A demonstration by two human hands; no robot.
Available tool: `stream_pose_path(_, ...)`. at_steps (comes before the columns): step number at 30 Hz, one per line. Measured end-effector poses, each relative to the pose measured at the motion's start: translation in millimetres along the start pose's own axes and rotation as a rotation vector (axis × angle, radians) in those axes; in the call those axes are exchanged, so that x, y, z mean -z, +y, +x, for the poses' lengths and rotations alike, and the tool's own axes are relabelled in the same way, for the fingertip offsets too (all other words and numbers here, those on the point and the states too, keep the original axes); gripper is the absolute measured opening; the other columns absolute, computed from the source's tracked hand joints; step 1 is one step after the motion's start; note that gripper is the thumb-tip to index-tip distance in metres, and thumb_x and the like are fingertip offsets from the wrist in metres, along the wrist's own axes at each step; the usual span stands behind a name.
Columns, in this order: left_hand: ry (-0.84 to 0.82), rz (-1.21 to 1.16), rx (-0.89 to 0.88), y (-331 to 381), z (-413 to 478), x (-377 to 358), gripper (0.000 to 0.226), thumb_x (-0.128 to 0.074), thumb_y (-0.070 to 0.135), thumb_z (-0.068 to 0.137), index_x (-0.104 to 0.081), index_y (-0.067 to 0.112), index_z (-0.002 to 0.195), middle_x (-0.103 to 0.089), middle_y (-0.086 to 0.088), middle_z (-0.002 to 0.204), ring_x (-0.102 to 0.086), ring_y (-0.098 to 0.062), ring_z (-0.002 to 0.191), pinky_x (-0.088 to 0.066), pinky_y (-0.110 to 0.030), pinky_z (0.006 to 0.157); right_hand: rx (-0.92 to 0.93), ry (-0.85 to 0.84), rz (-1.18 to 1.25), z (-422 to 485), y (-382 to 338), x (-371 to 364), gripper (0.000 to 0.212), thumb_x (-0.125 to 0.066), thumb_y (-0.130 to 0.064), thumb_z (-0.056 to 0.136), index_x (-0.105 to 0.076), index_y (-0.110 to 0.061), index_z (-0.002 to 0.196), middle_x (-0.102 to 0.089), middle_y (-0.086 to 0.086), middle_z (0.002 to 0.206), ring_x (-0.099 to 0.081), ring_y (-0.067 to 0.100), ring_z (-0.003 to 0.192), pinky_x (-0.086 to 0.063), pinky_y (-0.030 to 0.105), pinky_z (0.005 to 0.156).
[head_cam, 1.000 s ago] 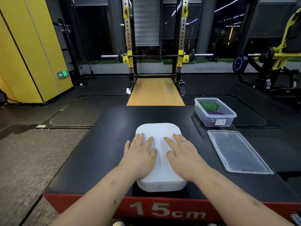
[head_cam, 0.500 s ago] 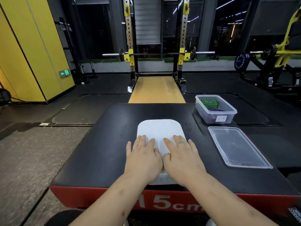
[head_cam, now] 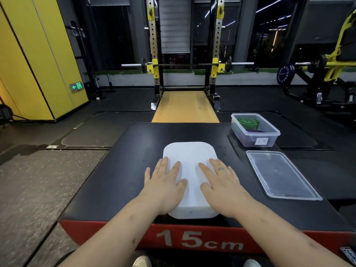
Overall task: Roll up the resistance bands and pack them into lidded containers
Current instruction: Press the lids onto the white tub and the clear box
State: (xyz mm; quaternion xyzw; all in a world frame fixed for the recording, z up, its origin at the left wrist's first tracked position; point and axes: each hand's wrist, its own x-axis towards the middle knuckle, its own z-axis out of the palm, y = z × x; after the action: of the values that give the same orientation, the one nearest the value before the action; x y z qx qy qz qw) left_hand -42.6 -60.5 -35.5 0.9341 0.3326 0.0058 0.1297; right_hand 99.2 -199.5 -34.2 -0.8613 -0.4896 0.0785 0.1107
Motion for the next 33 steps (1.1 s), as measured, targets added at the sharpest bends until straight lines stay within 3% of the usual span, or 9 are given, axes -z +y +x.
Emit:
stream_pose_path(4, 0.009, 0.01, -0.013, 1.5, 0.8, -1.0, 0.064, -0.019, 0.053, 0.105, 0.001, 0.033, 0.162, 0.018, -0.004, 0.17, 0.022, -0.018, 0.155, 0.014, -0.052, 0.124, -0.001, 0.013, 0.033, 0.5, -0.5, -2.5, 0.066, -0.025, -0.041, 0.099, -0.012, -0.034, 0.163, 0.004, 0.002, 0.173, 0.013, 0.016, 0.158, 0.006, 0.043, 0.128)
stream_pose_path(10, 0.143, 0.04, -0.011, 6.6, 20.6, 16.5, 0.05, -0.03, 0.046, 0.102, -0.035, 0.029, 0.149, -0.024, -0.004, 0.154, -0.014, -0.024, 0.149, 0.006, -0.053, 0.124, -0.029, 0.074, 0.01, 22.7, -0.5, 15.4, 0.059, -0.03, -0.041, 0.099, -0.027, -0.031, 0.157, -0.022, 0.004, 0.162, -0.014, 0.024, 0.151, -0.005, 0.042, 0.127)
stream_pose_path(14, 0.006, 0.042, -0.022, 0.5, 35.0, 8.3, 0.065, -0.022, 0.054, 0.104, -0.006, 0.03, 0.162, 0.011, -0.005, 0.17, 0.015, -0.019, 0.156, 0.014, -0.051, 0.124, -0.044, -0.01, 0.026, 36.4, 3.1, 10.0, 0.062, -0.029, -0.038, 0.105, -0.011, -0.032, 0.164, 0.005, 0.005, 0.173, 0.01, 0.019, 0.158, 0.004, 0.043, 0.128)
stream_pose_path(18, -0.024, 0.045, -0.041, -1.9, 41.3, 5.3, 0.067, -0.02, 0.056, 0.104, -0.001, 0.029, 0.163, 0.013, -0.003, 0.17, 0.021, -0.018, 0.155, 0.013, -0.05, 0.124, -0.041, -0.04, 0.066, 37.1, 3.8, 10.7, 0.062, -0.03, -0.039, 0.106, -0.01, -0.032, 0.164, 0.008, 0.003, 0.173, 0.013, 0.019, 0.158, 0.002, 0.039, 0.128)
stream_pose_path(21, 0.036, 0.032, -0.048, -2.7, 44.4, 7.7, 0.06, -0.026, 0.051, 0.103, -0.019, 0.031, 0.159, -0.006, -0.004, 0.169, 0.006, -0.019, 0.156, 0.01, -0.051, 0.125, -0.043, -0.037, 0.021, 43.4, 5.4, 11.2, 0.062, -0.03, -0.04, 0.105, -0.013, -0.03, 0.164, 0.002, 0.005, 0.172, 0.009, 0.022, 0.158, 0.0, 0.041, 0.128)
stream_pose_path(24, 0.168, 0.063, -0.071, -5.1, 55.1, 14.5, 0.048, -0.031, 0.044, 0.101, -0.039, 0.03, 0.146, -0.033, 0.0, 0.15, -0.02, -0.021, 0.146, -0.001, -0.05, 0.124, -0.039, 0.003, -0.019, 55.3, 6.7, 16.3, 0.061, -0.031, -0.037, 0.104, -0.016, -0.028, 0.163, -0.007, 0.009, 0.171, -0.001, 0.026, 0.157, -0.002, 0.042, 0.128)
stream_pose_path(26, 0.178, 0.058, -0.067, -6.0, 65.2, 16.8, 0.048, -0.03, 0.041, 0.102, -0.038, 0.028, 0.147, -0.028, -0.003, 0.154, -0.016, -0.023, 0.15, 0.0, -0.049, 0.124, -0.036, 0.009, -0.027, 66.7, 7.6, 19.9, 0.063, -0.029, -0.036, 0.105, -0.011, -0.028, 0.164, -0.002, 0.009, 0.172, 0.002, 0.024, 0.158, 0.001, 0.043, 0.128)
stream_pose_path(30, 0.015, -0.003, -0.044, -10.3, 77.8, 11.0, 0.061, -0.023, 0.046, 0.106, -0.007, 0.027, 0.162, 0.01, -0.002, 0.171, 0.017, -0.016, 0.156, 0.011, -0.047, 0.125, -0.028, -0.053, -0.024, 82.5, 11.7, 11.1, 0.064, -0.024, -0.04, 0.106, -0.003, -0.03, 0.165, 0.01, 0.002, 0.173, 0.015, 0.016, 0.158, 0.004, 0.042, 0.129)
stream_pose_path(33, 0.013, -0.024, -0.049, -11.2, 81.9, 8.1, 0.063, -0.025, 0.049, 0.106, -0.006, 0.028, 0.163, 0.01, -0.001, 0.171, 0.017, -0.015, 0.156, 0.01, -0.046, 0.126, -0.041, -0.069, 0.03, 85.0, 15.9, 7.0, 0.064, -0.026, -0.042, 0.106, -0.004, -0.031, 0.165, 0.01, -0.002, 0.173, 0.017, 0.014, 0.158, 0.001, 0.041, 0.129)
